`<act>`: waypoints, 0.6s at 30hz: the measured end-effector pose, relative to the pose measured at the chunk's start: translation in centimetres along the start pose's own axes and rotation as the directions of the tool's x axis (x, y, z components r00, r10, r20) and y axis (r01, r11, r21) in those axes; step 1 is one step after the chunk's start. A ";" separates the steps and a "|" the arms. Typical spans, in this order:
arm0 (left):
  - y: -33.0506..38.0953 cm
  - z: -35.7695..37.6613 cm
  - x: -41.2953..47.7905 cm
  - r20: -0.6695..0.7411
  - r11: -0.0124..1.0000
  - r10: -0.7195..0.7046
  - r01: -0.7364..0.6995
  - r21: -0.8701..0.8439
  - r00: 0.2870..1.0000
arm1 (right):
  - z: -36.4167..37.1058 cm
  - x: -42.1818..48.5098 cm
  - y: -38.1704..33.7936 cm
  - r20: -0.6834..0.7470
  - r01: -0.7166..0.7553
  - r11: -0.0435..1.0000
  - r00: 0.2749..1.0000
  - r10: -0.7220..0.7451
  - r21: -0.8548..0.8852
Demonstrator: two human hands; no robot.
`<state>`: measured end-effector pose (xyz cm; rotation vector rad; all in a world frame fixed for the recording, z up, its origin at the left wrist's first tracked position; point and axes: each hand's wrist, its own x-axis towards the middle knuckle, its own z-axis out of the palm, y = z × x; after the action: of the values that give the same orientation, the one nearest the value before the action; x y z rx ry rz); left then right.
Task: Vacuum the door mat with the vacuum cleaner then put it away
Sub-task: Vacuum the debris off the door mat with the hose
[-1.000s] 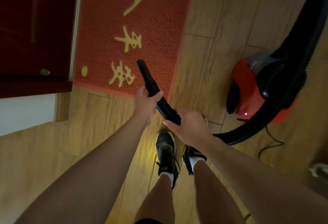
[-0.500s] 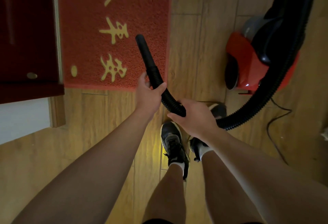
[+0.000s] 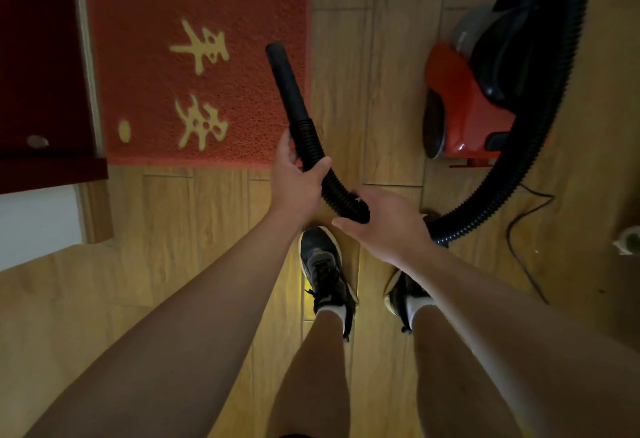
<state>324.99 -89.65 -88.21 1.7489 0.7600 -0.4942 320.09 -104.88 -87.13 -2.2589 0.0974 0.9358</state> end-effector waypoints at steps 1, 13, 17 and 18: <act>-0.2 0.5 -0.1 0.010 1.000 0.014 -0.014 0.009 1.000 | -0.2 -0.2 0.6 0.003 -0.008 1.000 1.000 0.008 0.007; -0.5 7.2 -2.1 0.064 1.000 0.009 -0.009 -0.004 0.998 | -4.0 -1.9 6.4 0.084 -0.100 0.993 0.992 0.095 0.065; -0.7 9.7 -2.5 0.073 0.998 -0.050 0.052 -0.026 0.996 | -5.5 -2.0 8.4 0.108 -0.123 0.992 0.987 0.120 0.027; -0.6 10.3 -2.7 0.072 0.998 -0.059 0.060 -0.023 0.996 | -5.8 -2.0 8.9 0.115 -0.130 0.991 0.985 0.127 0.019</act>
<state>323.11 -100.00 -89.97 1.6804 0.7665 -0.5819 319.32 -115.68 -87.88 -2.1910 0.2059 1.1227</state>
